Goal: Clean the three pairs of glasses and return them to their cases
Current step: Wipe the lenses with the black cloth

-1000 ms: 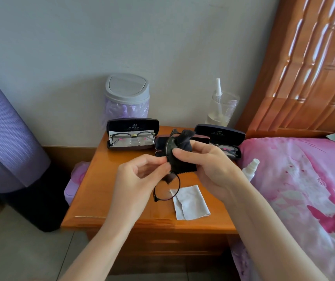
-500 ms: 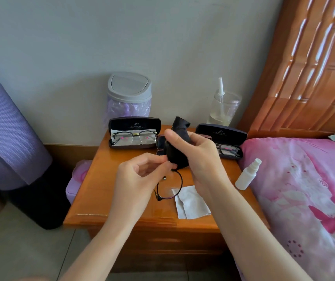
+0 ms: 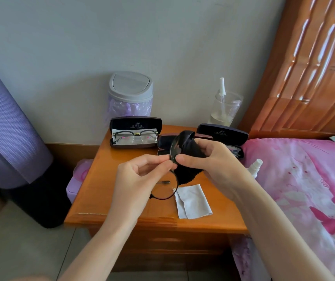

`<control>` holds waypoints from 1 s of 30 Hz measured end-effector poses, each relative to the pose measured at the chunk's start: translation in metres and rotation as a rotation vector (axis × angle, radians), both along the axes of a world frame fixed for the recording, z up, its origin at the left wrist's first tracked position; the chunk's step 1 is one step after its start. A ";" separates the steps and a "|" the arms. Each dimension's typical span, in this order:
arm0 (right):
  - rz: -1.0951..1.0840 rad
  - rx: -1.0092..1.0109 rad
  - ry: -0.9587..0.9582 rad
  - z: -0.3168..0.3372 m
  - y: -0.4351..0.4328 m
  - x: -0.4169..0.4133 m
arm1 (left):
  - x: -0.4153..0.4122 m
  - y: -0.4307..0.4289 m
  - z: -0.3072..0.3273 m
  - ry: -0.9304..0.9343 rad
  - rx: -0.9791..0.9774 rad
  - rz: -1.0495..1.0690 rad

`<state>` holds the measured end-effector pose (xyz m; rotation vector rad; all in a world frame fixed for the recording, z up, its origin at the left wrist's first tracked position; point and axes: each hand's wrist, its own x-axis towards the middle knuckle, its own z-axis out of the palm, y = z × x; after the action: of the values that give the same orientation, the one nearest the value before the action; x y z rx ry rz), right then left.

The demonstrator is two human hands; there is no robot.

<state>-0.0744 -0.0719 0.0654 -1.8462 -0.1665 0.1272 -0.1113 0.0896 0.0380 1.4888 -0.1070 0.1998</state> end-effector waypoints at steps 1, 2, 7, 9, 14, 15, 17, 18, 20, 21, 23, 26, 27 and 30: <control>-0.022 -0.002 -0.010 0.000 0.002 -0.001 | -0.001 0.000 0.000 -0.004 0.020 -0.011; -0.048 -0.001 -0.024 0.000 0.005 -0.002 | -0.001 -0.001 0.000 -0.006 0.041 -0.020; -0.180 0.032 -0.101 0.004 0.021 0.001 | -0.001 0.000 0.001 -0.023 0.100 0.006; -0.225 0.060 -0.142 0.005 0.023 0.004 | 0.000 0.001 0.002 -0.018 0.089 0.017; -0.307 0.121 -0.131 -0.001 0.024 0.003 | 0.000 0.000 0.000 -0.008 0.048 0.036; -0.310 0.127 -0.101 -0.004 0.023 0.002 | 0.000 -0.001 -0.001 0.002 0.032 0.041; -0.281 0.151 -0.038 -0.010 0.021 -0.001 | -0.001 -0.003 -0.002 0.026 -0.001 0.059; -0.255 0.167 -0.014 -0.013 0.020 -0.003 | -0.001 -0.003 -0.003 0.033 -0.013 0.070; -0.219 0.170 -0.001 -0.018 0.019 -0.007 | -0.002 -0.003 -0.003 0.036 -0.033 0.077; -0.209 0.157 -0.009 -0.018 0.017 -0.010 | -0.002 -0.003 -0.002 0.035 -0.039 0.077; -0.205 0.142 -0.022 -0.020 0.014 -0.015 | -0.003 -0.003 -0.001 0.034 -0.044 0.080; -0.187 0.169 0.015 -0.024 0.006 -0.021 | -0.001 -0.002 0.002 0.061 -0.104 0.094; -0.175 0.187 0.048 -0.026 0.004 -0.023 | 0.000 -0.002 0.003 0.078 -0.141 0.102; -0.116 0.246 0.127 -0.030 0.003 -0.033 | 0.002 0.000 0.003 0.120 -0.222 0.118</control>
<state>-0.1069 -0.0687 0.0352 -1.5928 0.0137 0.1362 -0.1096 0.0892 0.0405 1.2833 0.0979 0.2102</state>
